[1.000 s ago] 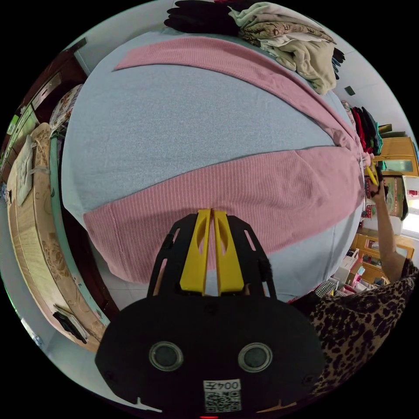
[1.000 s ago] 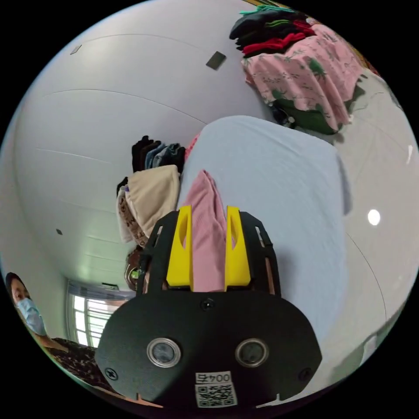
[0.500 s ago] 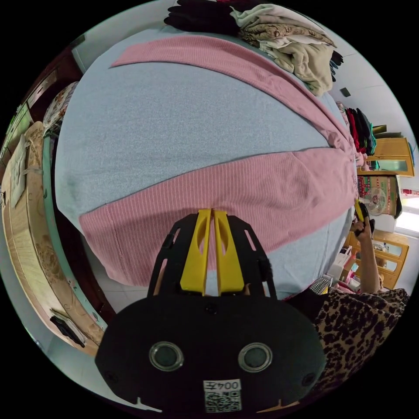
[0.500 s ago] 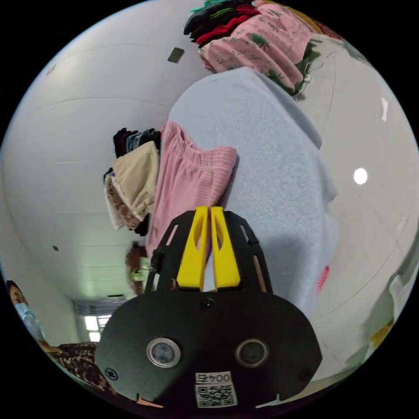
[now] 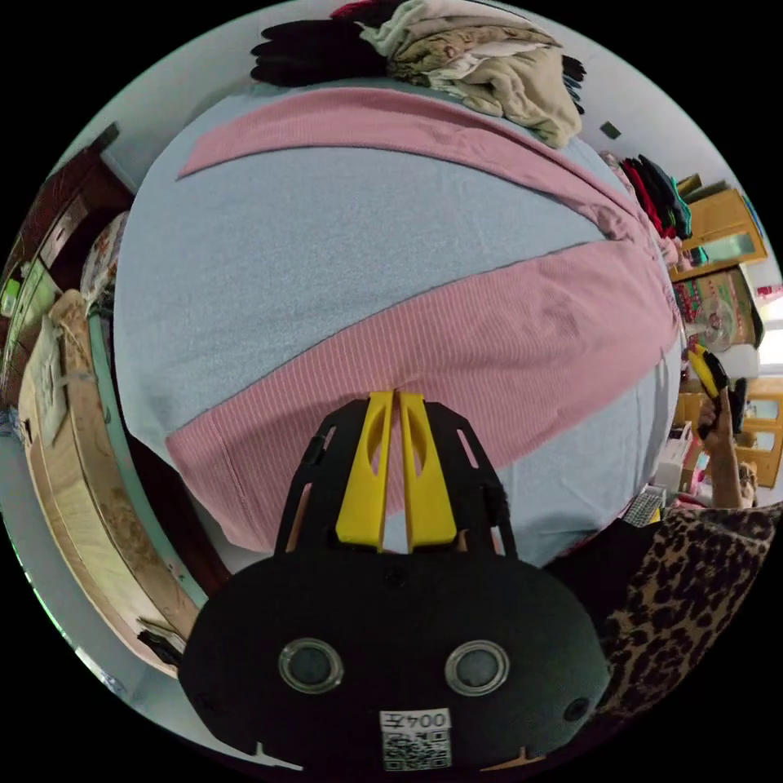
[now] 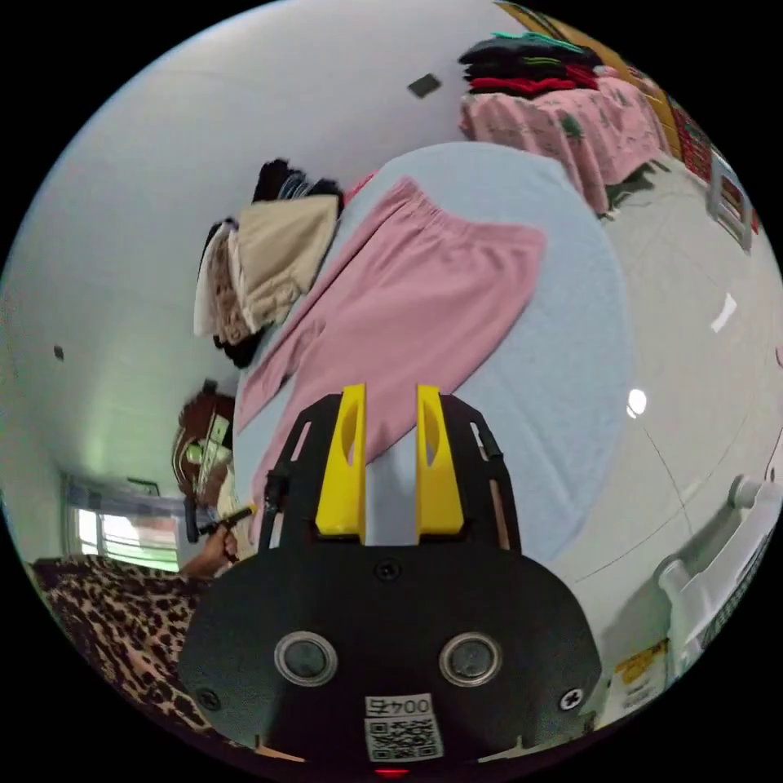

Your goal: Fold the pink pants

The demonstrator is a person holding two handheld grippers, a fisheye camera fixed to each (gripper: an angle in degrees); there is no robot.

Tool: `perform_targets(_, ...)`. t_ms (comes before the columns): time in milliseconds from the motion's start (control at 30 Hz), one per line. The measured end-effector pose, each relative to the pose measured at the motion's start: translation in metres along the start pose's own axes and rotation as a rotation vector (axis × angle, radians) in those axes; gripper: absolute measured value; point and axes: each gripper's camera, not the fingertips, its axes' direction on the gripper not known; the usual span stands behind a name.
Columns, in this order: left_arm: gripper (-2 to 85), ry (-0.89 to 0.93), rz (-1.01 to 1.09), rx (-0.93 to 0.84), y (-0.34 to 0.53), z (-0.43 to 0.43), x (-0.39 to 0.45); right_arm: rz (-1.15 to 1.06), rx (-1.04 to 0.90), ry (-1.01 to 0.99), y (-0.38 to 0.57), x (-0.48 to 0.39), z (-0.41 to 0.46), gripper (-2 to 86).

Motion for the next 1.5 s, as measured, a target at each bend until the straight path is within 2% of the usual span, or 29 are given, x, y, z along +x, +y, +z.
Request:
perform_targets(167, 3.1, -0.042, 0.067, 0.029, 0.010, -0.002, 0.010, -0.209, -0.151, 0.089, 0.076, -0.058, 0.106, 9.8)
perform_targets(267, 6.0, 0.013, 0.129, -0.017, 0.008, -0.006, 0.007, -0.245, -0.203, 0.182, 0.107, -0.068, 0.159, 9.9)
perform_targets(367, 10.4, 0.075, 0.177, 0.058, 0.013, -0.019, 0.009, -0.298, -0.233, 0.287, 0.134, -0.069, 0.199, 10.1)
perform_targets(467, 12.8, 0.030, 0.286, -0.005, 0.021, -0.009, 0.016, -0.302, -0.224, 0.319, 0.158, -0.060, 0.226, 10.0)
perform_targets(600, 10.9, -0.069, 0.375, 0.111, 0.041, -0.010, 0.017, -0.305, -0.198, 0.401, 0.190, -0.048, 0.263, 9.0)
perform_targets(800, 10.3, -0.079, 0.367, 0.096, 0.036, -0.015, 0.020, -0.258, -0.218, 0.542, 0.225, -0.036, 0.314, 5.8)
perform_targets(867, 10.2, -0.075, 0.363, 0.085, 0.034, -0.017, 0.019, -0.216, -0.268, 0.489, 0.233, -0.033, 0.327, 2.7)
perform_targets(967, 9.5, -0.055, 0.326, 0.066, 0.029, -0.021, 0.014, -0.173, -0.298, 0.311, 0.251, -0.031, 0.346, 5.2)
perform_targets(1033, 8.7, -0.051, 0.305, 0.055, 0.025, -0.024, 0.010, -0.154, -0.325, 0.284, 0.262, -0.029, 0.362, 6.6)
perform_targets(1167, 6.6, -0.005, 0.259, 0.027, 0.015, -0.032, -0.004, -0.121, -0.572, 0.176, 0.283, -0.011, 0.423, 6.0)
perform_targets(1267, 4.6, 0.028, 0.248, 0.012, 0.009, -0.038, -0.014, -0.118, -0.564, 0.264, 0.295, 0.002, 0.442, 0.6)
perform_targets(1500, 1.9, 0.044, 0.280, 0.000, -0.001, -0.056, -0.027, -0.176, -0.602, 0.348, 0.323, 0.025, 0.485, -0.7)
